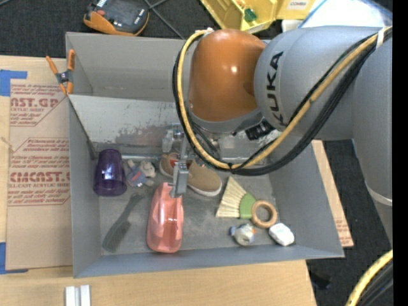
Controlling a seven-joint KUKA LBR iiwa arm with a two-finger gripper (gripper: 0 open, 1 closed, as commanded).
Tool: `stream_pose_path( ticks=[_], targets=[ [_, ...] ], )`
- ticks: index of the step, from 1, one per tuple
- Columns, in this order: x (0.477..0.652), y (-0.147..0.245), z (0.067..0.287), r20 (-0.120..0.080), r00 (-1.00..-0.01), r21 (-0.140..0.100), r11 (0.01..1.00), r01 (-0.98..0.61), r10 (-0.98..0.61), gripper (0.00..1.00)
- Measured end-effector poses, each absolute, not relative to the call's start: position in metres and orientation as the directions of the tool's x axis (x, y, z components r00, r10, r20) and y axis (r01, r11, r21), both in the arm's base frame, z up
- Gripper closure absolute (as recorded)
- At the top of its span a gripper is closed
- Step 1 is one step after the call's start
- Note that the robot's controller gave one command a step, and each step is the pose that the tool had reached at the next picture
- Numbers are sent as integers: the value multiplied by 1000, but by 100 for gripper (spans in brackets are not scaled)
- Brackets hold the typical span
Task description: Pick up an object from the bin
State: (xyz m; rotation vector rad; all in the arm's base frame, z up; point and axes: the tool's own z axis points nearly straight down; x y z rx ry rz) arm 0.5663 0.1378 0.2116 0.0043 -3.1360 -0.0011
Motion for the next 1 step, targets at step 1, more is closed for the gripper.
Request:
stream_pose_path(
  ticks=[1],
  targets=[
    [568, 137, 217, -2, -1000, 1, 1000, -1, -1, 0]
  ],
)
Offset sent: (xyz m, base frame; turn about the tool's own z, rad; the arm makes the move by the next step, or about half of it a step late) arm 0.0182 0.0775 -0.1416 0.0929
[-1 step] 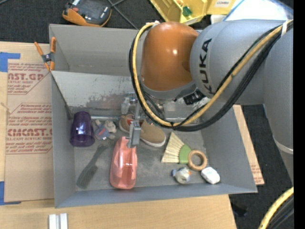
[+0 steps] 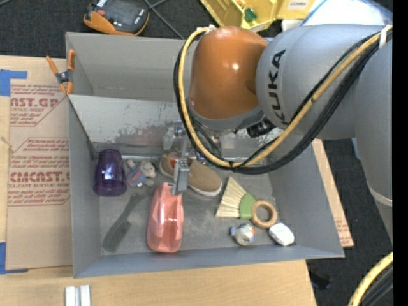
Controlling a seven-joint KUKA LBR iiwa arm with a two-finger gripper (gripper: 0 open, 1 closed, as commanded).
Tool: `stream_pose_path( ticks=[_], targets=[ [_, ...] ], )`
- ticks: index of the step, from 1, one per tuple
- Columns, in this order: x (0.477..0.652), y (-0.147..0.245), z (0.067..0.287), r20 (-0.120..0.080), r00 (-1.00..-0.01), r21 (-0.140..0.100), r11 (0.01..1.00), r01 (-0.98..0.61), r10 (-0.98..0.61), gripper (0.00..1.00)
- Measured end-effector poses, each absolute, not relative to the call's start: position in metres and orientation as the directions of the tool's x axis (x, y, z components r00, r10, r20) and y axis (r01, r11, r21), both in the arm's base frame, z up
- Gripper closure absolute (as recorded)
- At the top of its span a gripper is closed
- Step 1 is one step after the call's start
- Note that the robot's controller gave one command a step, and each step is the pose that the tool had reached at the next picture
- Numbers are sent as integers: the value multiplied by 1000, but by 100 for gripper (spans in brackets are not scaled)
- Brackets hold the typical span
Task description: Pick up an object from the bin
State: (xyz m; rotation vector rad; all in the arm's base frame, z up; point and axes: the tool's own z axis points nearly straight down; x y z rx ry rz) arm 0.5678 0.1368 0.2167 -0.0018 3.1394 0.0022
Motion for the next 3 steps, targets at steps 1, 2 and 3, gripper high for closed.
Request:
stream_pose_path(
  ticks=[1, 2, 3],
  targets=[
    [586, 217, 71, -3, -996, 4, 996, 88, 88, 0],
    [596, 210, 143, -21, -1000, 4, 1000, 21, 21, 0],
    [582, 158, 100, 1, -999, 3, 999, 48, 48, 0]
  ],
)
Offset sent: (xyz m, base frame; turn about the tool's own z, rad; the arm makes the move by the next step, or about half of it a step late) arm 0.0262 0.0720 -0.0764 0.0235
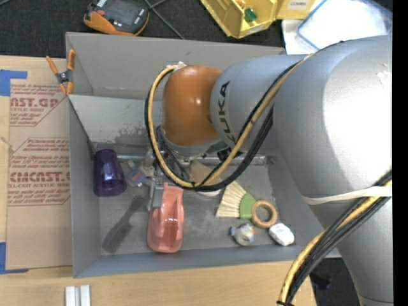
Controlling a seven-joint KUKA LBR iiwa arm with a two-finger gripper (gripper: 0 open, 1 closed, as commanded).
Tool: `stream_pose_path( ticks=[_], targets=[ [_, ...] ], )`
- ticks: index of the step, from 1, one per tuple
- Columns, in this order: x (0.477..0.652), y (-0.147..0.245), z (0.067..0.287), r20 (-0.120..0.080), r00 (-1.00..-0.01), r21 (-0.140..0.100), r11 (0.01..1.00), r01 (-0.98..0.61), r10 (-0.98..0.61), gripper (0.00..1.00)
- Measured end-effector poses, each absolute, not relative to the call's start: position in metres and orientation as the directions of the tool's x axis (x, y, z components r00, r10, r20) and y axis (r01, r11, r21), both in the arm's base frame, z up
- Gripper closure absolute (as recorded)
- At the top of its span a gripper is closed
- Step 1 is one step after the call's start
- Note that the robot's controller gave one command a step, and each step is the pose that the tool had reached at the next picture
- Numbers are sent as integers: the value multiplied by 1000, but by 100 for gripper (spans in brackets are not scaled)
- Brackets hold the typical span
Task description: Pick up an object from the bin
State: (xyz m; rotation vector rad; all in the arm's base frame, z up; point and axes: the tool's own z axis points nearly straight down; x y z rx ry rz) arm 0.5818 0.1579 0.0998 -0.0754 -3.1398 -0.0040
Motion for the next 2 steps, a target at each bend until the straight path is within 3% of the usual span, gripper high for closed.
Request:
stream_pose_path(
  ticks=[1, 2],
  targets=[
    [584, 227, 69, -11, -895, 17, 895, 447, 447, 0],
    [508, 138, 71, -7, -977, 5, 977, -213, -212, 100]
  ],
)
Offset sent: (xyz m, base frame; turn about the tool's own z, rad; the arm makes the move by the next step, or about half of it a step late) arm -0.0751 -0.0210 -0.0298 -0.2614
